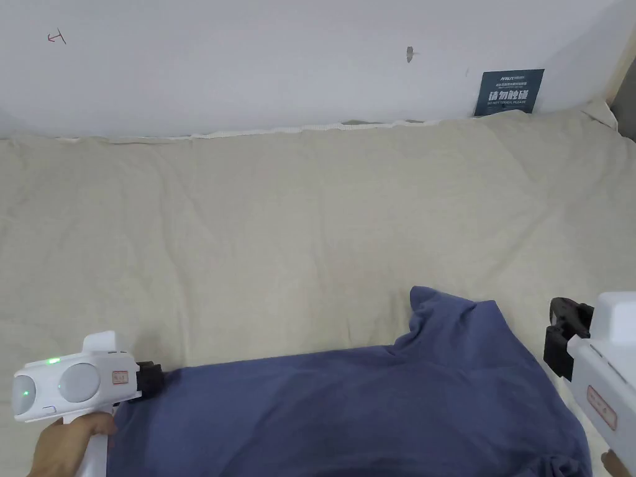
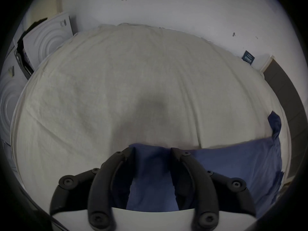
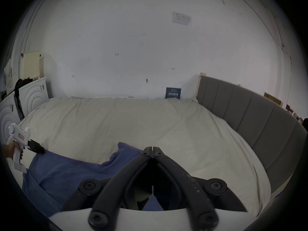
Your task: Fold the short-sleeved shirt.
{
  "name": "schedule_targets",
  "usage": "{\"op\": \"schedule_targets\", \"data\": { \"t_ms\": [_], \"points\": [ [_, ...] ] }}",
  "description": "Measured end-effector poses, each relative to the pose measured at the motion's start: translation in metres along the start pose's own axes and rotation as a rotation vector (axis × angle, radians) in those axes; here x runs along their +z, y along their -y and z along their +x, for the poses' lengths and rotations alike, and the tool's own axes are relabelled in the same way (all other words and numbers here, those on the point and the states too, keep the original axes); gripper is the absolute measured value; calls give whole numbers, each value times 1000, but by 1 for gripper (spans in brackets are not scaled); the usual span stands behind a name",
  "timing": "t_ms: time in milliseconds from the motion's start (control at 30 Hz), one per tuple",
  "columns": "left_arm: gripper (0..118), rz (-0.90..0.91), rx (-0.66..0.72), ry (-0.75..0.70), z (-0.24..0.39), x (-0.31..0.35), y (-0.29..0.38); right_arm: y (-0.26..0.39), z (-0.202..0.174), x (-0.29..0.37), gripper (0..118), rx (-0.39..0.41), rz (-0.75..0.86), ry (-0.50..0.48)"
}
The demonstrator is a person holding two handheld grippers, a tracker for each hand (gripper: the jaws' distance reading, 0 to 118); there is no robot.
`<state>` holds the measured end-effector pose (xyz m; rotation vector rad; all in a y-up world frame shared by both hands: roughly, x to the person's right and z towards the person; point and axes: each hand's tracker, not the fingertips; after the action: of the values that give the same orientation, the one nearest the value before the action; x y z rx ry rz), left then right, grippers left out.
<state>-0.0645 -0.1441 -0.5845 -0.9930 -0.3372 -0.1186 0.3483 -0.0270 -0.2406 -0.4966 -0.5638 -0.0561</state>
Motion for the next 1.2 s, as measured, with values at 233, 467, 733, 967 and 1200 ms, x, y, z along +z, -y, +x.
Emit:
{"op": "schedule_targets", "data": {
  "t_ms": [233, 467, 733, 967, 1200],
  "points": [
    [3, 101, -20, 18, 7, 25, -3, 0, 19, -70, 28, -31, -178, -41],
    [3, 200, -18, 132, 7, 91, 2, 25, 32, -161, 100, -61, -456, -16],
    [3, 222, -14, 152, 0, 108, 4, 51, 2, -183, 55, 9, -526, -50],
    [3, 235, 1, 134, 1, 122, 22, 32, 9, -135, 1, 32, -406, -39],
    [3, 267, 35, 111, -10, 165, 56, 18, 42, -20, 1, -54, -266, -132]
  ]
}}
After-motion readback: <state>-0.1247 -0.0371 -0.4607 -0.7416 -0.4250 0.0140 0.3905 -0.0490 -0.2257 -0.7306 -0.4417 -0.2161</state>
